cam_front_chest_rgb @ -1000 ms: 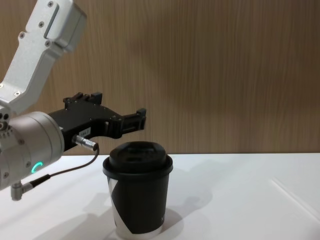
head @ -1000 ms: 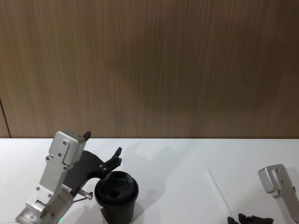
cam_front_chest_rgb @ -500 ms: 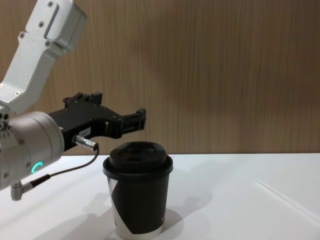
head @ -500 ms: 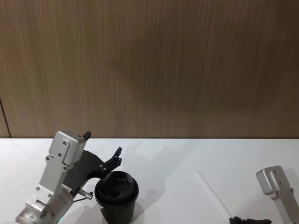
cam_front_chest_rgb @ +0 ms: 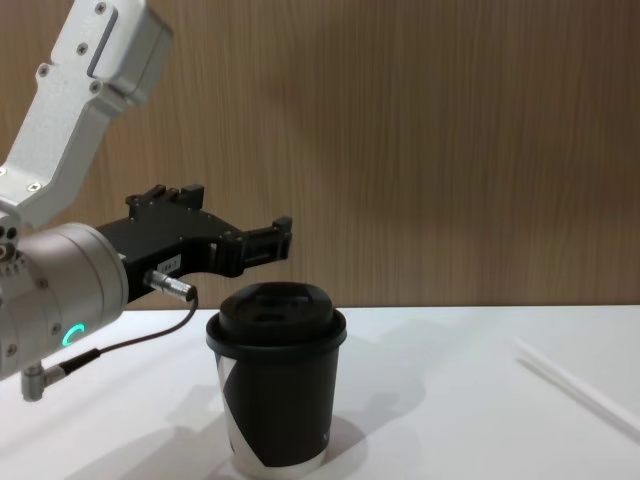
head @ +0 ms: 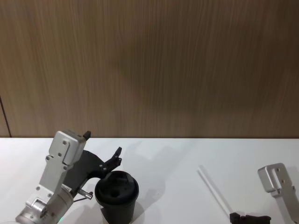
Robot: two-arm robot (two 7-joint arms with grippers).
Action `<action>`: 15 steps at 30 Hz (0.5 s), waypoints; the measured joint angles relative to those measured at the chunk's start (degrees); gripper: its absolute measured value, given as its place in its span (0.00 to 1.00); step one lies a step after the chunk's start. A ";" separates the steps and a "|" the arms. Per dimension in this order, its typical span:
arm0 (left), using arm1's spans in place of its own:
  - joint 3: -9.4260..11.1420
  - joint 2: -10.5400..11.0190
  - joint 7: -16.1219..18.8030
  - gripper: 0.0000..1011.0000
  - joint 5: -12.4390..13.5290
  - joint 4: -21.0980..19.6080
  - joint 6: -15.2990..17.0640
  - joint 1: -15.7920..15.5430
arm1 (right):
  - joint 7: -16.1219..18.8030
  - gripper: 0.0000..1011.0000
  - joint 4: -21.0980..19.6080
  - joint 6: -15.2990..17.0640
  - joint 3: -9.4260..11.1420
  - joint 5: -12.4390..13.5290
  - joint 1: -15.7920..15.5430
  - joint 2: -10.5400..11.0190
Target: Pick up the straw with one hand, pass it to the other hand, and insert it into the cup.
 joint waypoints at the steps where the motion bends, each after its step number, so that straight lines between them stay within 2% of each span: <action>1: 0.00 0.00 0.00 0.99 0.00 0.00 0.00 0.00 | -0.01 0.00 -0.17 -0.37 0.09 -0.09 -0.02 -0.17; 15: 0.00 0.00 0.00 0.99 0.00 0.00 0.00 0.00 | -1.71 0.00 -1.67 -6.92 2.24 -0.66 -0.69 -3.25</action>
